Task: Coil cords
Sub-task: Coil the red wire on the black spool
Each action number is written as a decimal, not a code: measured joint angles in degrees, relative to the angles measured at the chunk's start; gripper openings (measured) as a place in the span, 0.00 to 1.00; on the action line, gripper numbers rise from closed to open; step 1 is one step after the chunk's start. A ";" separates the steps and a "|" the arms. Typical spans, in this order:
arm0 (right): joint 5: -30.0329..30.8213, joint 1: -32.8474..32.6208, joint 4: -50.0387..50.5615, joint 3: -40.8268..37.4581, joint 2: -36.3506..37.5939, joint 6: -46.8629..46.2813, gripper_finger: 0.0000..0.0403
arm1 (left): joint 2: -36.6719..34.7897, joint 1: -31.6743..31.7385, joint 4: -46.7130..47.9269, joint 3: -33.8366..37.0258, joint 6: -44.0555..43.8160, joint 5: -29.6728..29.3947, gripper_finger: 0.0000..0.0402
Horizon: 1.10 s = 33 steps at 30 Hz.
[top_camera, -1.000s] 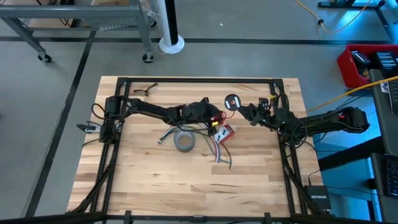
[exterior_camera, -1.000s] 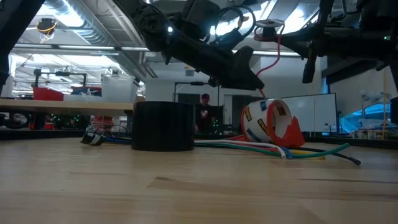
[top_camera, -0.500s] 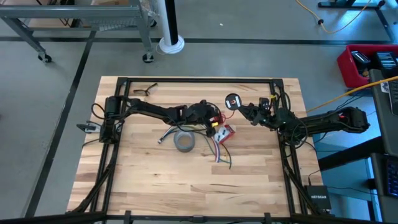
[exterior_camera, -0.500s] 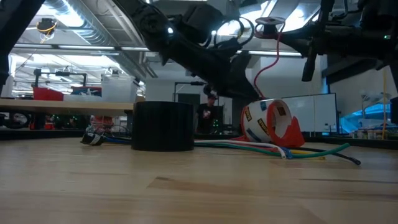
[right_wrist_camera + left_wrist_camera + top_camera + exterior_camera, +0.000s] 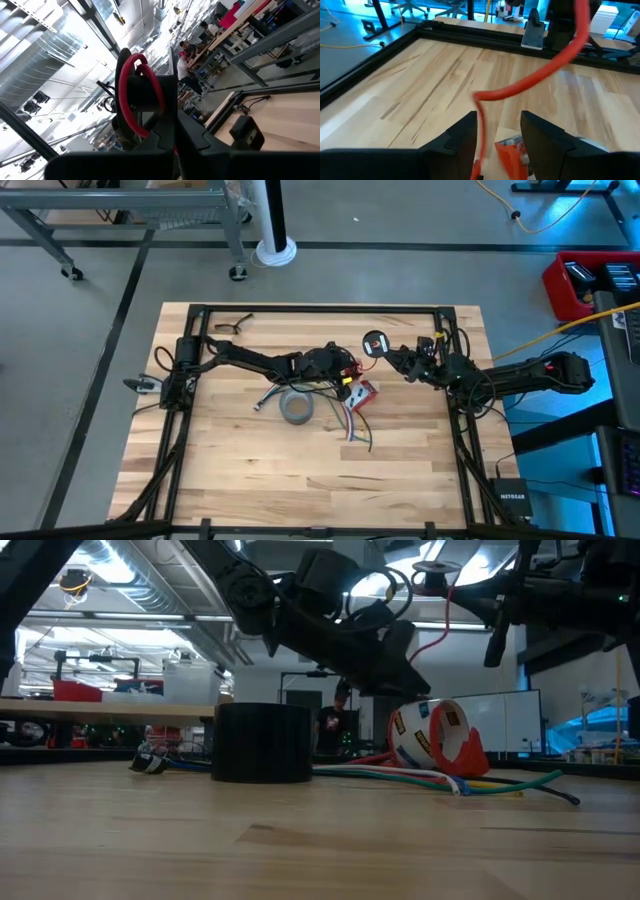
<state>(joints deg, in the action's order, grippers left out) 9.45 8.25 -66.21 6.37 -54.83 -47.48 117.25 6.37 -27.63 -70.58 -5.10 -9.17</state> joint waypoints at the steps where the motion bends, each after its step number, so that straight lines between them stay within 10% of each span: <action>1: 0.00 0.00 0.02 0.00 -0.02 0.00 0.01 | 0.00 -0.02 -0.68 0.01 0.00 0.00 0.36; 33: -1.04 0.02 -0.20 0.00 -0.02 -0.19 0.01 | 0.00 2.32 -6.09 -0.01 -4.50 -1.92 0.36</action>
<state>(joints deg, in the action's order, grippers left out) 8.42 8.27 -66.41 6.37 -54.85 -47.67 117.25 8.69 -33.72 -70.59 -9.61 -11.09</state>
